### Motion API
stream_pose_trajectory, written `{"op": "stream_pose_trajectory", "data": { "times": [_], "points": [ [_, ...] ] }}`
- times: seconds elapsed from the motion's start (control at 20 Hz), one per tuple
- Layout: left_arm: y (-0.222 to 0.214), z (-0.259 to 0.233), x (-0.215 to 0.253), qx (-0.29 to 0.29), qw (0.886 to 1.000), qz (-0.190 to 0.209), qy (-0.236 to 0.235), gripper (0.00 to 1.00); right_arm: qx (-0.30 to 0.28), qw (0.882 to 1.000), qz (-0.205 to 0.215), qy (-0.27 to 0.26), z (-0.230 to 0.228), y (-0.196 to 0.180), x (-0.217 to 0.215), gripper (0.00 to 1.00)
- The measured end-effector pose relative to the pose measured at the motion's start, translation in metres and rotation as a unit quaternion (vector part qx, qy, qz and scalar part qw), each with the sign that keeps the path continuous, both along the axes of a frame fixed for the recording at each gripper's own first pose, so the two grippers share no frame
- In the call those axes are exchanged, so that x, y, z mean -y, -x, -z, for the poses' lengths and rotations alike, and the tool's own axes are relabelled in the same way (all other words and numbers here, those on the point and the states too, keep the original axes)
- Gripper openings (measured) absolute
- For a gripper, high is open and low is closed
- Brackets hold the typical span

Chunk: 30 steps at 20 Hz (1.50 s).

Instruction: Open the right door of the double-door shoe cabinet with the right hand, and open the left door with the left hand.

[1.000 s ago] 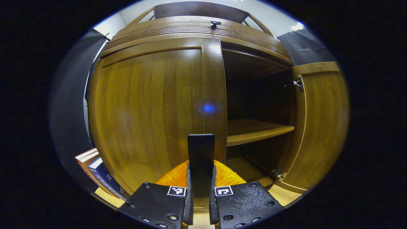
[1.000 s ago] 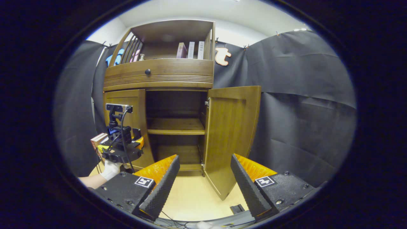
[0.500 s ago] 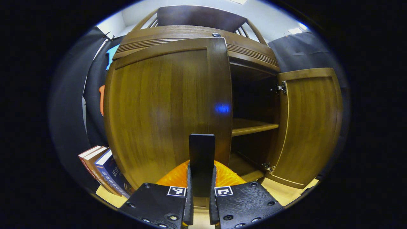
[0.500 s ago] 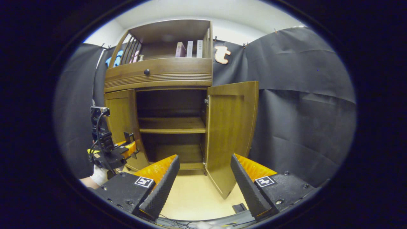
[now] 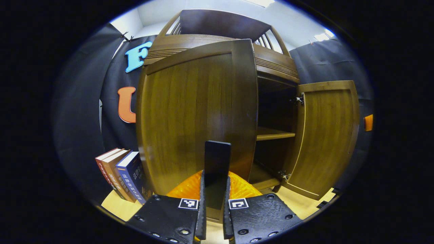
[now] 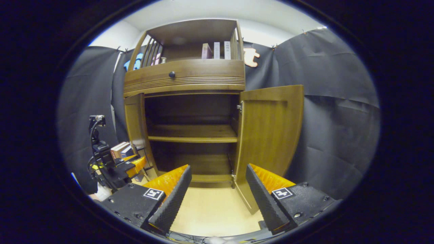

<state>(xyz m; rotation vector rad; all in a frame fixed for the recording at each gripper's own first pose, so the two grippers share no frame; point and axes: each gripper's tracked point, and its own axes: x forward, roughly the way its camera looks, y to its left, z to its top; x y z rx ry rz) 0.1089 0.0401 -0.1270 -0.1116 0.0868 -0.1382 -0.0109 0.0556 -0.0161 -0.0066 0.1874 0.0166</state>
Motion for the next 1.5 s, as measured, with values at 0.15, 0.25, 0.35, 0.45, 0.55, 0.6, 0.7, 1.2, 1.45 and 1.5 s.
{"op": "stream_pose_trajectory", "data": {
  "times": [0.15,0.25,0.35,0.45,0.55,0.6,0.7,1.2,1.45,1.5],
  "points": [
    [0.017,0.001,-0.015,-0.007,1.000,-0.018,0.004,0.18,-0.001,1.000,-0.017,0.000,0.003,-0.006,-0.012,1.00],
    [0.027,0.002,-0.025,-0.007,1.000,-0.026,-0.004,0.18,-0.006,1.000,-0.027,-0.001,0.007,-0.008,-0.020,1.00],
    [0.036,0.003,-0.033,-0.013,0.999,-0.032,-0.002,0.18,-0.008,0.999,-0.038,-0.003,0.008,-0.011,-0.029,1.00],
    [0.043,0.004,-0.042,-0.017,0.999,-0.039,0.001,0.18,-0.009,0.999,-0.047,-0.006,0.008,-0.016,-0.038,1.00],
    [0.050,0.004,-0.051,-0.017,0.999,-0.046,-0.010,0.18,-0.009,0.998,-0.056,-0.011,0.007,-0.019,-0.047,1.00],
    [0.052,0.004,-0.055,-0.017,0.999,-0.049,-0.015,0.18,-0.009,0.998,-0.060,-0.012,0.007,-0.020,-0.052,1.00],
    [0.057,0.005,-0.063,-0.019,0.998,-0.054,-0.019,0.18,-0.010,0.998,-0.068,-0.014,0.009,-0.022,-0.059,1.00],
    [0.080,0.011,-0.126,-0.008,0.996,-0.087,-0.021,0.01,-0.017,0.994,-0.108,-0.011,0.015,-0.021,-0.096,1.00],
    [0.083,0.011,-0.153,0.006,0.997,-0.077,-0.021,0.01,-0.020,0.993,-0.116,-0.014,0.018,-0.016,-0.102,1.00],
    [0.083,0.012,-0.157,0.007,0.997,-0.072,-0.024,0.01,-0.021,0.993,-0.117,-0.015,0.018,-0.015,-0.102,1.00]
  ]
}}
